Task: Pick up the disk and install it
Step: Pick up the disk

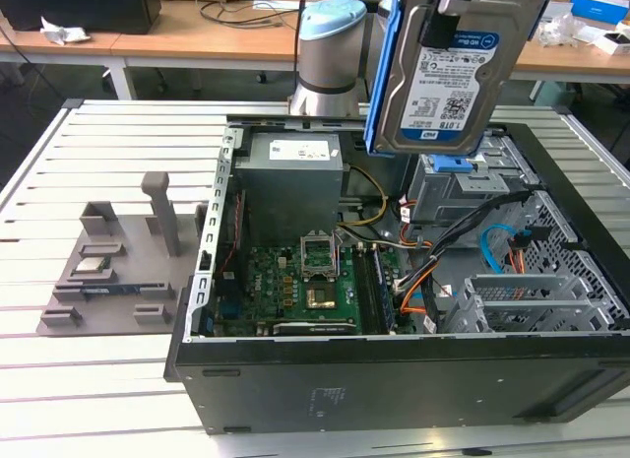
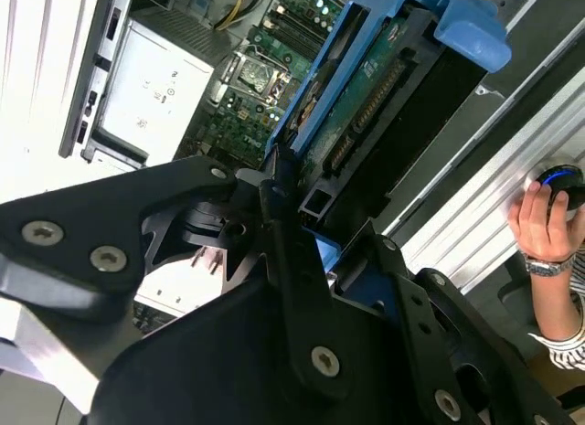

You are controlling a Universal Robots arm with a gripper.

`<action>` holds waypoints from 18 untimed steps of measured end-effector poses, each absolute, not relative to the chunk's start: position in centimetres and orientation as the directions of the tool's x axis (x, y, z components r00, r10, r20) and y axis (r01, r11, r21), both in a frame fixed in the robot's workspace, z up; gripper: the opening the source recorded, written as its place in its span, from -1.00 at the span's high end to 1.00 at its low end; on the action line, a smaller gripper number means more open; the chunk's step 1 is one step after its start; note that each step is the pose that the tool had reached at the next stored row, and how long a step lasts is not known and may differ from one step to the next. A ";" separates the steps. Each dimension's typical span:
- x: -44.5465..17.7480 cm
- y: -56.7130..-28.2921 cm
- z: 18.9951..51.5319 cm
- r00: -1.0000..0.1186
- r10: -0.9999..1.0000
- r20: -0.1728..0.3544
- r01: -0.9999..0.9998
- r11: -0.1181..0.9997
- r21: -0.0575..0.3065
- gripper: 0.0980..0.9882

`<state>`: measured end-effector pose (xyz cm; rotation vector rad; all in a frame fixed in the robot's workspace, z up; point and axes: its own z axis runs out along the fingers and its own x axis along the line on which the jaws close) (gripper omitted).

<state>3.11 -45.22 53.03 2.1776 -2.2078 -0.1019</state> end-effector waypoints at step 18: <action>3.1 -49.0 53.0 -0.015 -1.000 -0.018 -0.997 0.013 0.074 0.39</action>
